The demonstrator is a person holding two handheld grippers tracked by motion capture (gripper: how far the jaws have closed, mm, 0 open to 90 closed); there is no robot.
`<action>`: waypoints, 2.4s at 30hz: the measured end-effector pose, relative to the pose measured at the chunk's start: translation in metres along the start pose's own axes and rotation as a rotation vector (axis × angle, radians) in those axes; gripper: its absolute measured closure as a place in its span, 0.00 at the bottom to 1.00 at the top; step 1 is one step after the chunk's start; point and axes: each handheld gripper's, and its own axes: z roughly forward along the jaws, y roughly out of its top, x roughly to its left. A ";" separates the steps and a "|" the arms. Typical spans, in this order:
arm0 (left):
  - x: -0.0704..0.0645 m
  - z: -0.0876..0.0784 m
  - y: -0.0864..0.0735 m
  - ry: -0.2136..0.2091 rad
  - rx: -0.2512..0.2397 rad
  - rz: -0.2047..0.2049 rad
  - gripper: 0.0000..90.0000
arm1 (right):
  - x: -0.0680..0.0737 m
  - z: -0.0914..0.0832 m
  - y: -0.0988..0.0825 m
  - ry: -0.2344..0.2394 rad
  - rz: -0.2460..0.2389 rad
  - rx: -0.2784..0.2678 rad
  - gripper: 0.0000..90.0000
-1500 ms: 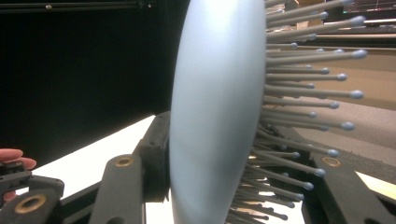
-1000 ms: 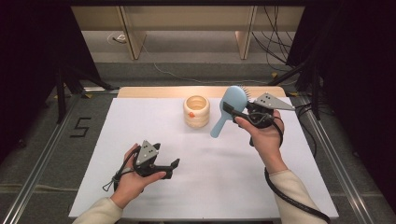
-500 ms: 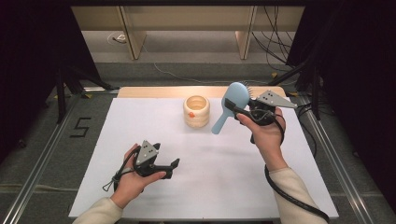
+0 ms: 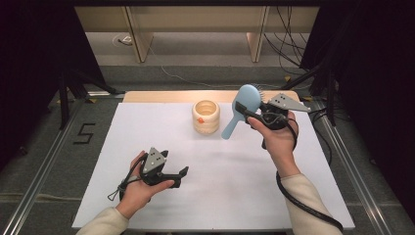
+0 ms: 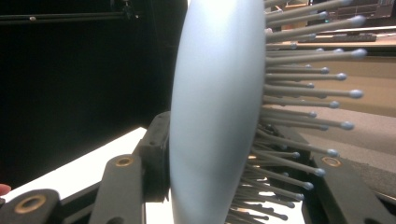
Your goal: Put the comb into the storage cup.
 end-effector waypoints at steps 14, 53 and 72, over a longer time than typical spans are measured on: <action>0.000 0.000 0.000 -0.002 -0.003 -0.001 0.11 | -0.004 0.000 0.001 -0.015 0.005 0.003 0.56; -0.001 0.000 0.000 -0.009 -0.002 -0.007 0.11 | -0.006 0.015 0.014 -0.035 -0.004 0.011 0.56; -0.001 -0.001 0.001 -0.020 -0.006 -0.008 0.07 | -0.008 0.018 0.018 -0.046 -0.001 0.007 0.56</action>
